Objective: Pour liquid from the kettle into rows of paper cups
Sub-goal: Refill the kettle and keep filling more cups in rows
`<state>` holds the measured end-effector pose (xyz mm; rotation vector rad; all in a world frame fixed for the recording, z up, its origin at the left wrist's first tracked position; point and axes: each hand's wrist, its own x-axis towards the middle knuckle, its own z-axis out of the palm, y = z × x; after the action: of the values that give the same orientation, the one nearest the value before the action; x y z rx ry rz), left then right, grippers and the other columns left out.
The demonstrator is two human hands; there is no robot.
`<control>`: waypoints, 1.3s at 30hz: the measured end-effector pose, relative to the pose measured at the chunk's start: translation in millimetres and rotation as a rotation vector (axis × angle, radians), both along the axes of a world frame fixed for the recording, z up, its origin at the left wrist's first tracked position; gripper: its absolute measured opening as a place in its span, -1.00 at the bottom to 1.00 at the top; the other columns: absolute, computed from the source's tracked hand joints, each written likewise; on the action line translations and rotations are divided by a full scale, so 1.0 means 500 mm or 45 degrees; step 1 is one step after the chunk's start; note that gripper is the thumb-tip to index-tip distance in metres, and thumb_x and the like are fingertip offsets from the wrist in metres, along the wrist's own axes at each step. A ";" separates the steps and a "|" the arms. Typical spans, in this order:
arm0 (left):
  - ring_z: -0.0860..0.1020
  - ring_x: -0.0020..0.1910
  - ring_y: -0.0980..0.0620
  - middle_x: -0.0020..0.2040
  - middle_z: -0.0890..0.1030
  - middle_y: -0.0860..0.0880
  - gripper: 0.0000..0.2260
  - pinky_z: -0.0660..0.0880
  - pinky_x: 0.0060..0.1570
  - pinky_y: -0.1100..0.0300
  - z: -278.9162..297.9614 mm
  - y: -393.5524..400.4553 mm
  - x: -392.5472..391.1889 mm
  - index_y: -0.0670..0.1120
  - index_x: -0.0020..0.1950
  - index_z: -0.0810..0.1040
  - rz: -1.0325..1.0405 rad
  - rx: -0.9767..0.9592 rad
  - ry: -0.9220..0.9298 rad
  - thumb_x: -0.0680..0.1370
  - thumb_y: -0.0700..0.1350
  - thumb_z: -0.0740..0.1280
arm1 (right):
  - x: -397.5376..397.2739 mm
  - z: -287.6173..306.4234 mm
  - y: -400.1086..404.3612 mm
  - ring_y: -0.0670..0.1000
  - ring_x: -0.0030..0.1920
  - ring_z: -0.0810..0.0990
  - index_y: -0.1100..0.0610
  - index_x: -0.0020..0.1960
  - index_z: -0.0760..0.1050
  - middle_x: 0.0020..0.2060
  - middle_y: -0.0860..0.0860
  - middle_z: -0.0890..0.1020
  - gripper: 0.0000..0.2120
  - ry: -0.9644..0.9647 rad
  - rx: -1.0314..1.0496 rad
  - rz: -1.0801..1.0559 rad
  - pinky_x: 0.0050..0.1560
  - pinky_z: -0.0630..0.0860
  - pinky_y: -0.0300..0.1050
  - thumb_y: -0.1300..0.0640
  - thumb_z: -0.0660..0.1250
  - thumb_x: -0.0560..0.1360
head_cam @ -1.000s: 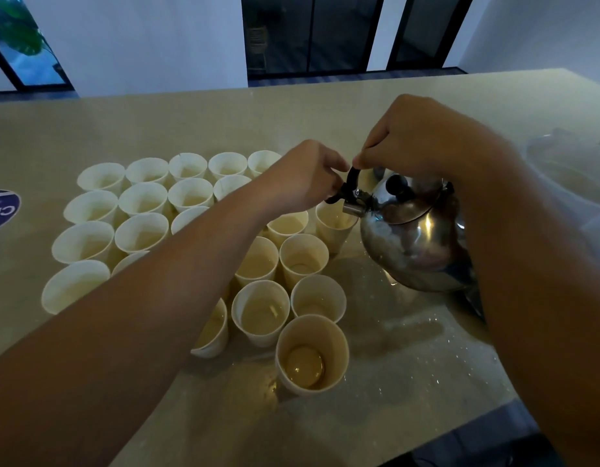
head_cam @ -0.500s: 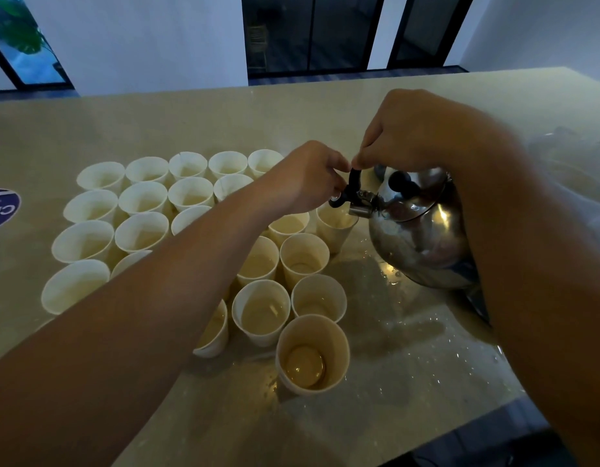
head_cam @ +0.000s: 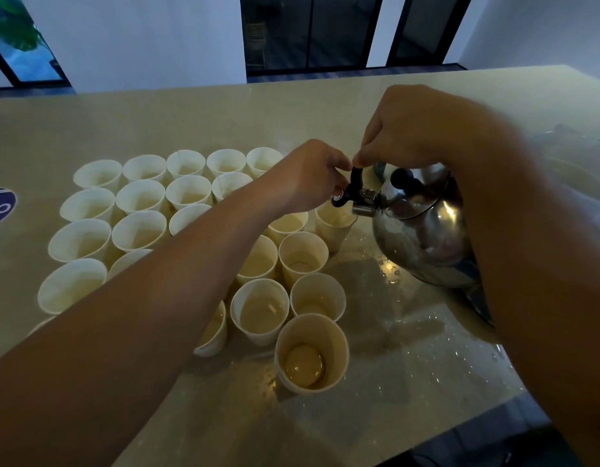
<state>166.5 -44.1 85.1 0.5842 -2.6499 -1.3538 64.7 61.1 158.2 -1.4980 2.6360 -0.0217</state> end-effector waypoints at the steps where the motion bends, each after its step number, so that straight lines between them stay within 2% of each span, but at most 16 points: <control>1: 0.66 0.07 0.05 0.20 0.67 -0.11 -0.60 0.52 -0.13 0.43 -0.001 0.000 0.000 -0.19 0.44 0.47 -0.003 0.007 -0.003 0.61 -0.39 0.26 | 0.000 0.000 0.000 0.10 0.02 0.60 0.19 0.08 0.66 0.01 0.05 0.64 -0.67 0.000 0.003 -0.004 0.18 0.52 0.07 -0.06 0.36 0.57; 11: 0.65 0.12 0.03 0.21 0.66 -0.11 -0.59 0.52 -0.14 0.45 -0.004 0.000 -0.004 -0.18 0.44 0.47 -0.005 0.022 0.000 0.60 -0.41 0.25 | -0.001 0.001 -0.002 0.10 -0.01 0.61 0.19 0.03 0.67 -0.03 0.05 0.66 -0.69 -0.004 0.024 -0.032 0.15 0.54 0.09 -0.06 0.37 0.56; 14: 0.66 0.09 0.03 0.19 0.67 -0.12 -0.60 0.51 -0.16 0.48 -0.005 0.001 -0.005 -0.20 0.43 0.48 -0.018 0.003 0.002 0.60 -0.41 0.25 | -0.004 0.002 -0.006 0.09 -0.02 0.61 0.17 0.08 0.64 -0.05 0.04 0.65 -0.68 -0.005 0.025 -0.054 0.16 0.54 0.10 -0.07 0.40 0.54; 18: 0.67 0.09 0.03 0.19 0.67 -0.13 -0.59 0.52 -0.15 0.47 -0.005 -0.001 -0.004 -0.20 0.43 0.48 -0.012 0.008 0.004 0.60 -0.42 0.24 | -0.005 0.001 -0.010 0.12 0.04 0.59 0.17 0.22 0.58 0.03 0.07 0.64 -0.60 -0.001 0.024 -0.071 0.19 0.52 0.11 -0.08 0.41 0.53; 21: 0.66 0.10 0.02 0.21 0.66 -0.14 -0.58 0.51 -0.19 0.49 -0.006 -0.001 -0.003 -0.20 0.45 0.46 -0.012 0.038 -0.013 0.60 -0.43 0.24 | -0.006 -0.001 -0.012 0.13 0.06 0.58 0.17 0.25 0.57 0.06 0.07 0.63 -0.58 -0.012 0.026 -0.068 0.21 0.52 0.12 -0.09 0.41 0.53; 28: 0.65 0.15 -0.02 0.23 0.65 -0.15 -0.58 0.51 -0.16 0.49 -0.006 0.000 0.000 -0.21 0.46 0.43 -0.034 0.034 -0.012 0.61 -0.41 0.25 | -0.008 -0.003 -0.014 0.12 0.05 0.59 0.17 0.22 0.59 0.05 0.07 0.63 -0.61 -0.011 0.019 -0.057 0.21 0.52 0.13 -0.08 0.40 0.53; 30: 0.64 0.17 0.00 0.24 0.65 -0.12 -0.57 0.51 -0.13 0.47 -0.007 0.001 -0.002 -0.19 0.47 0.43 -0.031 0.020 -0.010 0.61 -0.40 0.26 | -0.009 -0.003 -0.011 0.12 0.04 0.59 0.18 0.14 0.63 0.04 0.07 0.63 -0.66 0.001 0.013 -0.043 0.19 0.52 0.12 -0.07 0.39 0.55; 32: 0.64 0.18 0.00 0.24 0.65 -0.11 -0.55 0.51 -0.19 0.48 -0.008 0.002 -0.002 -0.16 0.47 0.43 -0.004 0.071 -0.001 0.60 -0.41 0.26 | -0.010 -0.001 -0.003 0.11 0.01 0.60 0.19 0.06 0.66 0.01 0.07 0.65 -0.69 -0.009 0.003 -0.048 0.18 0.53 0.10 -0.07 0.38 0.56; 34: 0.65 0.15 0.02 0.21 0.66 -0.09 -0.53 0.53 -0.18 0.46 -0.007 0.003 -0.002 -0.13 0.47 0.45 0.017 0.106 0.022 0.58 -0.43 0.26 | -0.012 0.001 0.010 0.10 0.00 0.60 0.18 0.03 0.67 -0.01 0.07 0.66 -0.70 -0.027 -0.029 -0.080 0.13 0.52 0.06 -0.06 0.38 0.56; 37: 0.66 0.07 0.06 0.13 0.69 -0.07 -0.55 0.58 0.08 0.28 -0.002 0.005 -0.002 -0.12 0.44 0.47 0.025 0.114 0.093 0.57 -0.43 0.26 | -0.017 0.003 0.043 -0.06 -0.16 0.54 0.13 0.01 0.70 -0.11 -0.02 0.65 -0.75 -0.153 -0.198 -0.182 -0.11 0.41 -0.08 -0.05 0.42 0.54; 39: 0.67 0.03 0.07 0.07 0.70 -0.10 -0.58 0.59 0.06 0.29 0.004 0.010 -0.002 -0.16 0.41 0.49 0.024 0.180 0.161 0.58 -0.43 0.23 | -0.017 0.000 0.068 -0.12 -0.24 0.47 0.12 -0.05 0.71 -0.17 -0.05 0.63 -0.76 -0.227 -0.295 -0.255 -0.24 0.32 -0.14 -0.05 0.42 0.53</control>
<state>165.6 -39.2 87.1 0.5182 -2.4593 -1.5280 56.1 95.0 158.4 -1.2158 2.6965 -0.4696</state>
